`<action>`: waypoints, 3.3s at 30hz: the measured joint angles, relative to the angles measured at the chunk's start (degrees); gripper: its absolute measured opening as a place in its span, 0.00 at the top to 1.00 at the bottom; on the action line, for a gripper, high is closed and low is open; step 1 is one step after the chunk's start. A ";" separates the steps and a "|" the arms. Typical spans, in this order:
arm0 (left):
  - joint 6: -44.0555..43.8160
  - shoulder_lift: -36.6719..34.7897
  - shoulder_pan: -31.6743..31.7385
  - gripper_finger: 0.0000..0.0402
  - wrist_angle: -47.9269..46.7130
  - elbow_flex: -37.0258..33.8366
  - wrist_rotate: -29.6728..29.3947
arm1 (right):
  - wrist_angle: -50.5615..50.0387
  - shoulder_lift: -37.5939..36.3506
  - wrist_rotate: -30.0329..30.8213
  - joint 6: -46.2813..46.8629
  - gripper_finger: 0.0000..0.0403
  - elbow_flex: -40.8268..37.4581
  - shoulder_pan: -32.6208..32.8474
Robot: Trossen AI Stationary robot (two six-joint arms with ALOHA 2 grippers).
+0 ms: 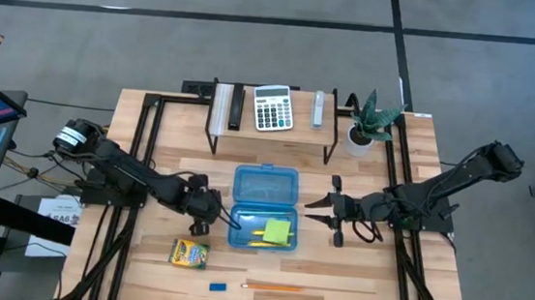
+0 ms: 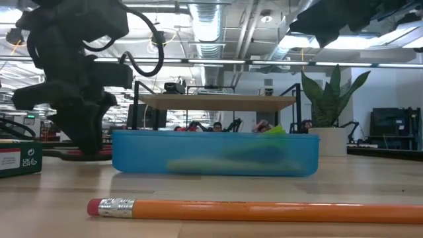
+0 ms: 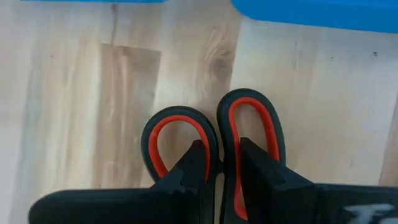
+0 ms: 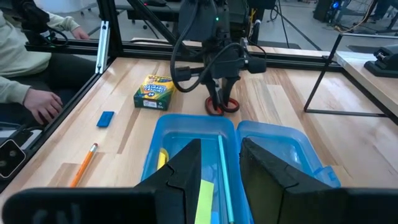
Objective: Pack school essentials
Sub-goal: Put the black scissor into the blue supply box, then put the orange pencil into the blue supply box
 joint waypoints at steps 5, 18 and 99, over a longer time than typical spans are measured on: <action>-0.02 -0.03 -0.02 0.91 -3.44 2.14 0.06 | 0.00 0.00 0.00 0.02 0.68 0.00 0.00; 0.70 -0.20 -0.04 0.90 -9.56 15.20 0.68 | 0.00 0.00 0.00 0.02 0.68 0.00 0.00; 11.74 -8.12 -2.24 0.67 47.19 -0.89 -1.67 | -2.14 -0.09 -0.09 0.57 0.68 0.02 0.07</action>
